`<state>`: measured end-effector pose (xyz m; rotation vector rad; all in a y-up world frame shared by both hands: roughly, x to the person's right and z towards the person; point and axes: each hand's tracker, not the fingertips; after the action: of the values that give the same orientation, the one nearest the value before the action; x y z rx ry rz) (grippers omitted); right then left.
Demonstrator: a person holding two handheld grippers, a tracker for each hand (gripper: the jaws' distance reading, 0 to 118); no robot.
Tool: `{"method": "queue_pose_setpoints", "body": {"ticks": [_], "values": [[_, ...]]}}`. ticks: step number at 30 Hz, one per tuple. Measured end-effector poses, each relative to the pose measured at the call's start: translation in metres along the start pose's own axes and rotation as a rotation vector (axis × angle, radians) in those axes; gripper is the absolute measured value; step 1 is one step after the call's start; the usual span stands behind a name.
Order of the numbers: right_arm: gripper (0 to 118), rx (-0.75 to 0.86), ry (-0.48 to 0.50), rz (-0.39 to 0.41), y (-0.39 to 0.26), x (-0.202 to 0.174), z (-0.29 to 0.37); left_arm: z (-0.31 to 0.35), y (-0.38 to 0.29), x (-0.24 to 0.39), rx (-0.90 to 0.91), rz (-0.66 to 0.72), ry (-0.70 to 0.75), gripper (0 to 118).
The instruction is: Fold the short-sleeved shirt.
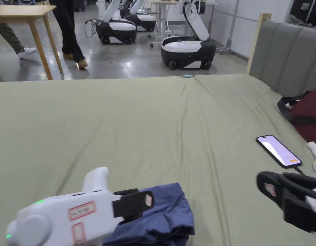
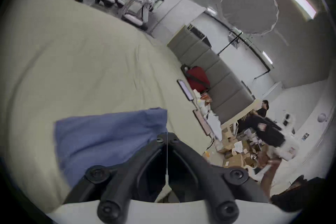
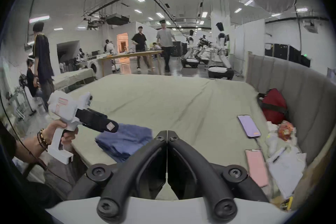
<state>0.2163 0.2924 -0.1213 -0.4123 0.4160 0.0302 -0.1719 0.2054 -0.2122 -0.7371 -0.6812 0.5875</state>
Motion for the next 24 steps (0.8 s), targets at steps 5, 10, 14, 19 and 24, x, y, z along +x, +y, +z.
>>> {"method": "queue_pose_setpoints", "body": {"ticks": [5, 10, 14, 19, 24], "values": [[1, -0.045, 0.198, -0.016, 0.009, -0.023, -0.074, 0.075, -0.016, -0.015, 0.104, 0.045, 0.049, 0], [1, -0.229, 0.3, -0.062, -0.027, -0.041, -0.159, 0.099, -0.042, -0.029, 0.125, 0.036, 0.201, 0], [1, -0.375, 0.184, -0.028, -0.06, -0.042, -0.192, 0.1, -0.051, -0.054, 0.134, 0.141, 0.133, 0], [1, -0.378, 0.213, -0.114, -0.078, -0.029, -0.191, 0.079, -0.048, -0.073, 0.122, 0.189, 0.135, 32], [1, -0.389, 0.215, -0.129, -0.077, -0.027, -0.19, 0.051, -0.04, -0.085, 0.084, 0.258, 0.037, 113]]}}
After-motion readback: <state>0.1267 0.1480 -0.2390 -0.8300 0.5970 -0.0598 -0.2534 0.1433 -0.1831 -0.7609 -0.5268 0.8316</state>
